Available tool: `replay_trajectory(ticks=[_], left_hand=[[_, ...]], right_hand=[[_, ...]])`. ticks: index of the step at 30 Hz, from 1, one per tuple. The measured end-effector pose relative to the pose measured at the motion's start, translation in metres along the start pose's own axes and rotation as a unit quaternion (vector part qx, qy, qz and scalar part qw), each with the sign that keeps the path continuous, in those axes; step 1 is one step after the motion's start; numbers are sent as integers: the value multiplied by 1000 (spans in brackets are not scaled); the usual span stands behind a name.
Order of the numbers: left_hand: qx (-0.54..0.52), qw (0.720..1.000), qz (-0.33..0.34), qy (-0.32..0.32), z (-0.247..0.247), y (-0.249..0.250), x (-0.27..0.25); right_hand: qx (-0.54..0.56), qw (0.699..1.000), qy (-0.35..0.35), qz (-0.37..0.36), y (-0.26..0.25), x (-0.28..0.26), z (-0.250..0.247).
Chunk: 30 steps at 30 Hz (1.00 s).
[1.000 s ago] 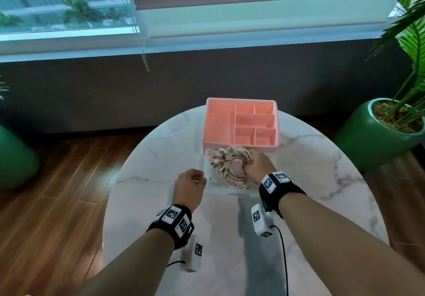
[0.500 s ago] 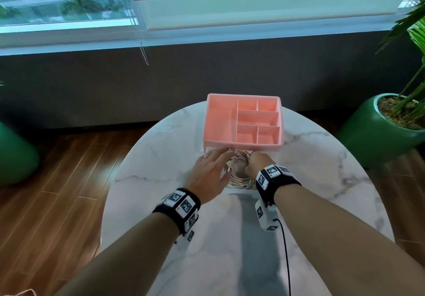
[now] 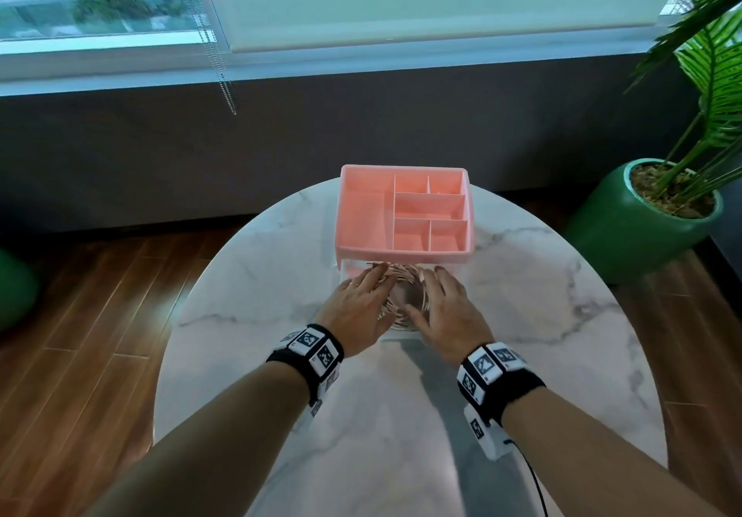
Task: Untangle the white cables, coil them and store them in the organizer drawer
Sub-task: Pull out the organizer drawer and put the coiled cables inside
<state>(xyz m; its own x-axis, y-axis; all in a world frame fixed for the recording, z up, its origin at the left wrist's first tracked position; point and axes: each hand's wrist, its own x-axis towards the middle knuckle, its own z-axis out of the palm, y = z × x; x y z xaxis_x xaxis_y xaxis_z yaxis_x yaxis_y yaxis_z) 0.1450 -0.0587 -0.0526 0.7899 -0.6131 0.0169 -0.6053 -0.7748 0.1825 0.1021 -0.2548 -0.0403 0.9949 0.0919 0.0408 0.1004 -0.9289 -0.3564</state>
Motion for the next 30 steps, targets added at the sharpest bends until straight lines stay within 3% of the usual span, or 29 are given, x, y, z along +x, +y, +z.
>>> replay_trajectory(ticks=[4,10,13,19,25,28,30], left_hand=[[4,1000,-12,-22,2,2,0],[0,999,-24,-36,-3,6,2],[0,998,-29,-48,-4,7,-1],[19,996,-26,-81,-3,6,-6],[-9,1000,0,-10,1,-5,-32],[-75,996,-30,41,4,-15,-58],[-130,985,-65,96,3,-27,-81]], right_hand=[[-69,997,-38,-28,5,-11,5],[-26,999,24,-41,-5,-7,-3],[-57,997,-14,-54,-9,-6,1],[-70,992,-103,-4,-4,-2,8],[-44,988,-145,-12,4,-4,3],[-40,987,-152,-25,9,-6,5],[-39,991,-122,-42,9,-8,3]])
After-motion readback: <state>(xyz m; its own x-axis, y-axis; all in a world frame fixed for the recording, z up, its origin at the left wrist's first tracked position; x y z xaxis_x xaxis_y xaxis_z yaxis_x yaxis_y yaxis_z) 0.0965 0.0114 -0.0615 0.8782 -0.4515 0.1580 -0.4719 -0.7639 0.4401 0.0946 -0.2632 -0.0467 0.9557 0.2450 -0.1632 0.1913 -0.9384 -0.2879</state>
